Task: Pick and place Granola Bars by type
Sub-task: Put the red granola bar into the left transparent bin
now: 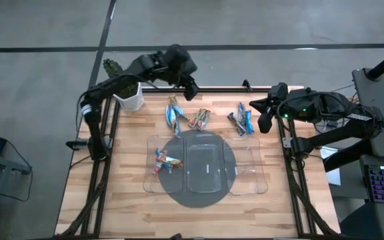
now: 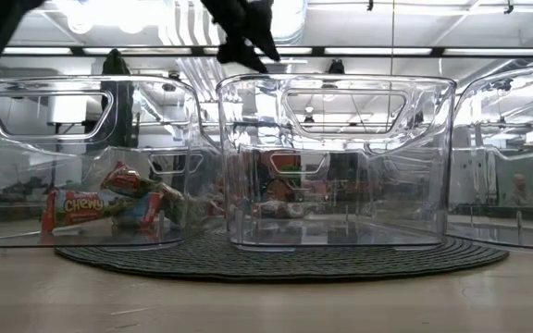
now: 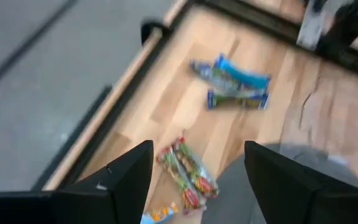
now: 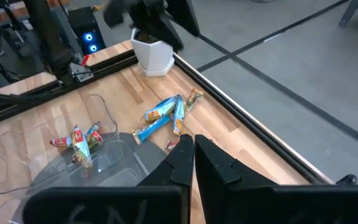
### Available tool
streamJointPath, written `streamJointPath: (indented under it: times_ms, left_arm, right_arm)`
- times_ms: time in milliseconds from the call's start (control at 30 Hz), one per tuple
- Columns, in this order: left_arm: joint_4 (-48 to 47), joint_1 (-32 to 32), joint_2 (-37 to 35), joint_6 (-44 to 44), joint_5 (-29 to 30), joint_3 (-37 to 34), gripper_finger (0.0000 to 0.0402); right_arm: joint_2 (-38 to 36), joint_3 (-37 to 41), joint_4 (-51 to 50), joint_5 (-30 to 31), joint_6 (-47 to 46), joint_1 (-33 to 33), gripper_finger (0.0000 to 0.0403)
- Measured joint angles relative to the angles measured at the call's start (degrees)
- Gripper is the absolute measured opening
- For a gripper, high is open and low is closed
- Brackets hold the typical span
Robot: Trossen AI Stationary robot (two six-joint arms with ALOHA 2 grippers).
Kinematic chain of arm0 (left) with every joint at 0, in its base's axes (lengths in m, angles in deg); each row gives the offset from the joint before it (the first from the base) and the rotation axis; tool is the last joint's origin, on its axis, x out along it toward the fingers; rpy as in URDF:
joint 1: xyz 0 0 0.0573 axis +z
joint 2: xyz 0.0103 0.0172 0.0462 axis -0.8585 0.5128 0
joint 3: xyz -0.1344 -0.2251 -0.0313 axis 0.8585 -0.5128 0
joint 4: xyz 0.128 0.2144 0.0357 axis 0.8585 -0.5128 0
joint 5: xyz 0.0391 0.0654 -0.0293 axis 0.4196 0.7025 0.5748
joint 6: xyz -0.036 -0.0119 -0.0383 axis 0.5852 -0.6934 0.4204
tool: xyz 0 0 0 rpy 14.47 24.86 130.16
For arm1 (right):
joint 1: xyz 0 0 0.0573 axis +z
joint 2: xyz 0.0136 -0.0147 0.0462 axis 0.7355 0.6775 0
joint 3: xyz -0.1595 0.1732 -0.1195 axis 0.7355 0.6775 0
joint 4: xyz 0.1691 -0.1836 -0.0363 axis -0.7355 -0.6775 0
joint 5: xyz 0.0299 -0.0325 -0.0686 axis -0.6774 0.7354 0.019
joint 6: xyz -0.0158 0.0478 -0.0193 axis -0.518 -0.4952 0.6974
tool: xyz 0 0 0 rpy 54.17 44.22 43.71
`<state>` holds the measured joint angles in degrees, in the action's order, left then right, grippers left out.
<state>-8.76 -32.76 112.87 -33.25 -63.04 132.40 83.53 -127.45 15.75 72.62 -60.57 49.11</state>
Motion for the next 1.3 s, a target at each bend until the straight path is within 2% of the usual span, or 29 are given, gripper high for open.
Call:
streamJointPath:
  times_ms: [100, 200, 367, 500, 633, 1300]
  left_arm:
    - [-2.91, -0.12, 4.61, 0.46, -0.19, 3.11, 0.0234]
    - [-4.92, -0.09, 8.46, 1.56, -3.15, 6.01, 0.0234]
    - [-4.81, -0.07, 12.98, 1.56, -5.34, 7.87, 0.0234]
    - [-4.96, -0.08, 15.26, 2.00, -4.01, 7.74, 0.0234]
    - [-6.81, 0.19, 16.73, 7.49, 1.33, 7.33, 0.0234]
    - [-9.02, 0.13, 23.34, 10.70, 3.24, 7.05, 0.0231]
  right_arm:
    - [0.01, 0.69, 0.03, -0.04, -0.87, 0.00, 0.0008]
    - [-0.08, 1.42, -0.01, -0.04, -1.90, 0.00, 0.0008]
    - [-0.67, 3.19, -0.04, -0.05, -2.94, 0.00, 0.0008]
    - [-0.98, 3.81, -0.16, -0.27, -3.80, 0.00, 0.0008]
    - [-1.18, 3.82, -0.16, -0.46, -3.83, 0.00, 0.0008]
    - [-1.49, 3.84, -0.45, -0.44, -3.59, 0.00, 0.0008]
